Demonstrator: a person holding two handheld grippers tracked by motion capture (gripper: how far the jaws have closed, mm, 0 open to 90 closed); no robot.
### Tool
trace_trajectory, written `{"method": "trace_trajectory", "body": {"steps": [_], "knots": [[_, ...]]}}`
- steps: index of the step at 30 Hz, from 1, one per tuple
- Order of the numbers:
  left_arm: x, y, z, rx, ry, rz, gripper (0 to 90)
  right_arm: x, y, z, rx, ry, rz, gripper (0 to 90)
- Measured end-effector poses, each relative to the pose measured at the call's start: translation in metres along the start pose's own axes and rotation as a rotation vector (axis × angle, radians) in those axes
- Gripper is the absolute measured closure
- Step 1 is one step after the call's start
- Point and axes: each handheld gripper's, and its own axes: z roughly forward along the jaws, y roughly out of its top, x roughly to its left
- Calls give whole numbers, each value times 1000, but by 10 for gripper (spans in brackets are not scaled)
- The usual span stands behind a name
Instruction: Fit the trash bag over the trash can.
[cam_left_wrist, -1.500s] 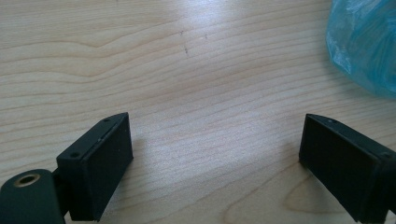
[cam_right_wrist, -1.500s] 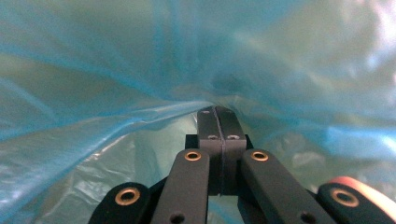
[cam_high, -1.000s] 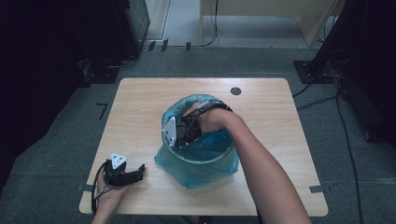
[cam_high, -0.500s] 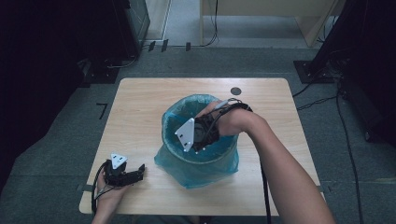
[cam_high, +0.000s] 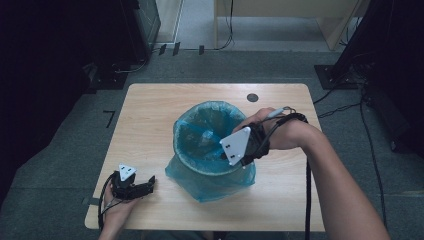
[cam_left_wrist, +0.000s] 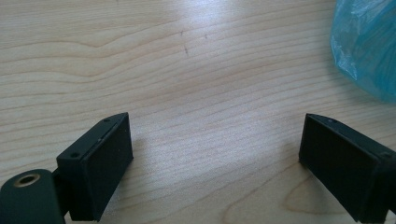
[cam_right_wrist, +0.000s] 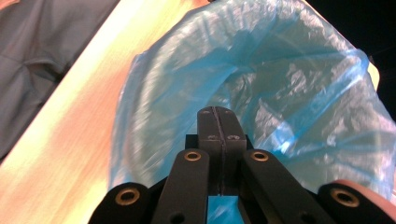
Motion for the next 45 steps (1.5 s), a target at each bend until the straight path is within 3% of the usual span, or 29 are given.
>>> {"method": "trace_trajectory", "body": {"steps": [7,14,20,28,30,33,35,38,42,43,45], "knots": [[0,0,0,0,2,-2,91,26,-17,-17,-14,-16,22,900],[0,0,0,0,4,-3,91,46,-35,-22,-11,-19,53,900],[0,0,0,0,4,-2,91,63,-52,-18,-29,-26,98,900],[0,0,0,-2,4,-3,91,87,-83,1,-47,-11,187,900],[0,0,0,-1,4,-3,91,92,-89,4,-56,0,217,820],[0,0,0,-1,4,-3,91,101,-99,11,-71,22,295,669],[0,0,0,-1,4,-3,91,106,-104,16,-77,24,340,541],[0,0,0,-2,4,-3,91,113,-113,25,-105,9,431,426],[0,0,0,-2,4,-3,91,123,-124,36,-133,-59,623,201],[0,0,0,-1,4,-3,91,124,-127,39,-134,-83,694,156],[0,0,0,-1,4,-3,91,126,-132,41,-151,-122,788,117]]}}
